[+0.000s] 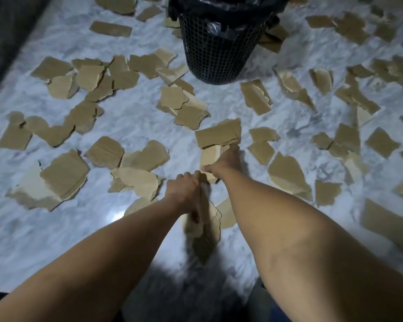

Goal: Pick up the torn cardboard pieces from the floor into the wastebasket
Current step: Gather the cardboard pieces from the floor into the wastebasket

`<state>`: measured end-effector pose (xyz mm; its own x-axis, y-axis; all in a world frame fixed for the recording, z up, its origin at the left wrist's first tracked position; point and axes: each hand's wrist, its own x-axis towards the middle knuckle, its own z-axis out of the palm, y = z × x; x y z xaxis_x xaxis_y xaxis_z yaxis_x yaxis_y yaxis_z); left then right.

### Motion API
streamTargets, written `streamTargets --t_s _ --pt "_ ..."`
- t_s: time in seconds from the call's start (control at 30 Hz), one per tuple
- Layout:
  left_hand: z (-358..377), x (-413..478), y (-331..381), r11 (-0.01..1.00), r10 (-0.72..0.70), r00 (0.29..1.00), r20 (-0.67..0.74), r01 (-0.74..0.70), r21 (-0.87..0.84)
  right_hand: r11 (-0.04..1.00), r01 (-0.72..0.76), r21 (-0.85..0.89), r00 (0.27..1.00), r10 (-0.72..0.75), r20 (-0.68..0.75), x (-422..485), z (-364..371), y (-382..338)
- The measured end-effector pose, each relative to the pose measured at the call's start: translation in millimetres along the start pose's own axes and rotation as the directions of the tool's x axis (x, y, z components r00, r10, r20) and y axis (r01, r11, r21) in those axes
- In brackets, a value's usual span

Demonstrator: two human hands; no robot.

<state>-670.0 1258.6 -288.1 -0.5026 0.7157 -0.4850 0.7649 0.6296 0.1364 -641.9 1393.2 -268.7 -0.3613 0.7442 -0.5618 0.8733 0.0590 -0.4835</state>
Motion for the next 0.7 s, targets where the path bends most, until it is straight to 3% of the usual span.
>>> streamTargets --t_s 0.03,0.1,0.2,0.27,0.43,0.53,0.63,0.7 --pt "0.3 2.8 -2.9 0.999 -0.015 1.000 0.021 0.016 -0.039 0.999 -0.023 0.036 1.000 0.022 0.022 -0.6 -2.1 -4.1" --pt "-6.0 8.6 -9.9 0.998 0.003 0.996 0.094 0.003 -0.064 0.998 -0.006 -0.070 0.998 0.011 0.065 3.4 -10.7 -12.5" --pt "-25.2 16.6 -17.5 0.986 0.161 0.967 0.200 -0.167 0.011 0.943 0.097 -0.317 0.974 -0.024 0.226 9.9 -35.9 -23.4" --pt "-40.0 21.1 -18.9 0.968 0.217 0.932 0.288 -0.243 0.057 0.916 0.098 -0.389 0.947 0.035 0.320 15.7 -54.3 -24.3" --pt "-66.5 32.1 -18.4 0.954 0.236 0.903 0.360 -0.285 0.090 0.879 0.050 -0.474 0.884 0.182 0.430 15.6 -99.2 -16.1" --pt "-81.0 31.1 -19.5 0.977 0.171 0.895 0.412 -0.207 0.043 0.819 0.120 -0.561 0.857 0.201 0.475 11.3 -106.2 -6.1" --pt "-85.5 14.6 -0.5 0.984 0.174 0.801 0.573 -0.161 -0.075 0.698 0.266 -0.665 0.848 0.159 0.506 4.4 -92.6 12.7" --pt "-56.4 1.9 25.7 0.973 0.223 0.791 0.569 -0.217 -0.080 0.631 0.349 -0.693 0.880 0.035 0.474 2.3 -75.1 29.7"
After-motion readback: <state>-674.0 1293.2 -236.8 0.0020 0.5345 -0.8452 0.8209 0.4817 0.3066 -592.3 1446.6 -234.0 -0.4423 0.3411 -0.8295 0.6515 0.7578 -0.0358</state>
